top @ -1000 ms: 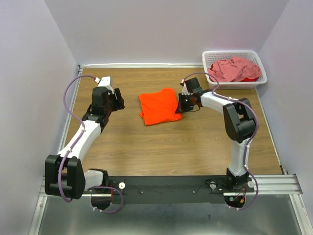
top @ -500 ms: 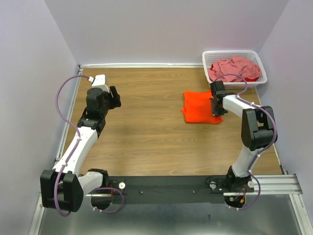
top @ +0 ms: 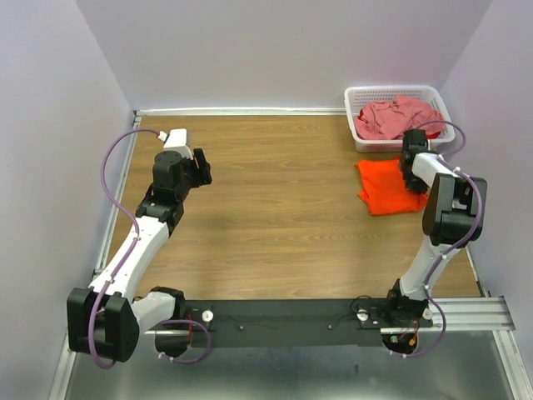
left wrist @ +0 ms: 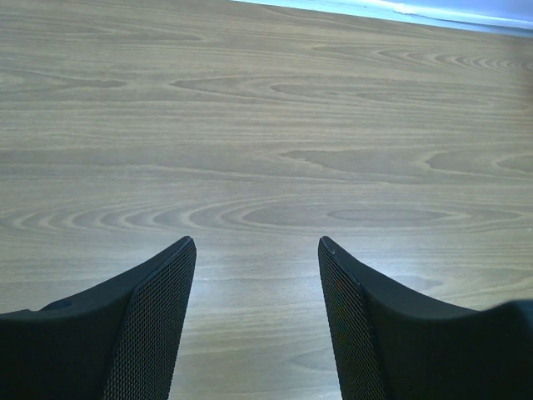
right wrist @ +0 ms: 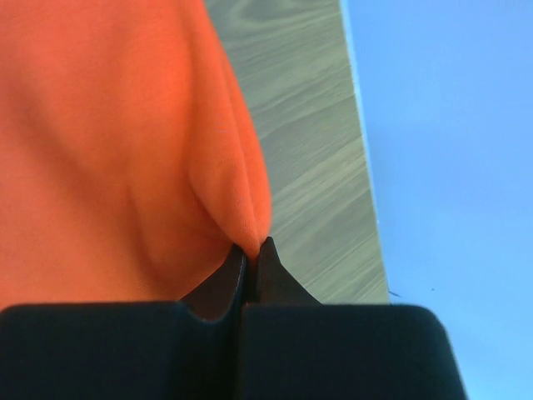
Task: Fold and stack the t-shirts
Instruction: Neatly place the folded tshirt to the corner
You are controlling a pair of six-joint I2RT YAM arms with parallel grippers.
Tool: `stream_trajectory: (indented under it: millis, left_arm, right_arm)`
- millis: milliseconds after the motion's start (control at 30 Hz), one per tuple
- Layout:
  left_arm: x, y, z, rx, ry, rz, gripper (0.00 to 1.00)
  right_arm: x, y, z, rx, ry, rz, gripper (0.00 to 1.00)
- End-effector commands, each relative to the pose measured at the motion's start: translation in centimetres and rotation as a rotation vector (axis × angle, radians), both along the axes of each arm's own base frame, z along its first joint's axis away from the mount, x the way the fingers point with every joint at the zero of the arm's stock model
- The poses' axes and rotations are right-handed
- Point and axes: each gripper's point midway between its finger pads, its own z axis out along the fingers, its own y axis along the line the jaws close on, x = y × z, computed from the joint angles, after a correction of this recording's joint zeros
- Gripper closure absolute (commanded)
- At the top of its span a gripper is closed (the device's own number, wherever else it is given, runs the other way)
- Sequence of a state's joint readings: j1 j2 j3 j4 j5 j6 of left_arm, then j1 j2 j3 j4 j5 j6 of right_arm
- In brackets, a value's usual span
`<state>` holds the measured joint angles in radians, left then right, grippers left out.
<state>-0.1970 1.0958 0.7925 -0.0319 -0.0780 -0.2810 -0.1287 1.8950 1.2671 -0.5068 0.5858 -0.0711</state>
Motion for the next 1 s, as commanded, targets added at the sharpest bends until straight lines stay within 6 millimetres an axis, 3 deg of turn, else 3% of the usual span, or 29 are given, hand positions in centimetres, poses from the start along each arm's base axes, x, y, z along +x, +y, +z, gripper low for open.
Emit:
stream_trajectory:
  millis: [0,233,400,533,633,700,767,967]
  left_arm:
    - [0.2,0.1,-0.7,0.017,0.004,0.014,0.32]
    - [0.6,-0.2,-2.2,0.022,0.044,0.005,0.32]
    - [0.8,-0.6,-2.7,0.019,0.06,-0.014,0.32]
    - [1.0,-0.6,-3.0,0.021,0.071,-0.012,0.32]
    - [0.9,-0.3,-3.0,0.023,0.068,0.005,0.31]
    - [0.8,0.0,-2.7,0.02,0.059,0.02,0.3]
    - [0.6,0.0,-2.2,0.012,0.046,0.025,0.28]
    - [-0.3,-0.5,-0.7,-0.021,0.021,0.016,0.16]
  right_arm:
    - [0.6,-3.0,-0.2,-0.025,0.002,-0.061,1.0]
    - [0.7,-8.0,-0.7,-0.02,-0.038,-0.197,1.0]
    - [2.0,-9.7,0.0,-0.051,-0.062,-0.225,0.96]
    - [2.4,-9.8,0.0,-0.051,-0.078,-0.239,0.83]
    - [2.0,-10.2,0.6,-0.081,-0.084,-0.264,0.62]
    - [2.3,-10.2,2.1,-0.081,-0.14,-0.287,0.45]
    - [2.3,-10.1,3.4,-0.08,-0.197,-0.32,0.36]
    - [0.6,-8.3,10.3,-0.015,-0.392,-0.378,0.24]
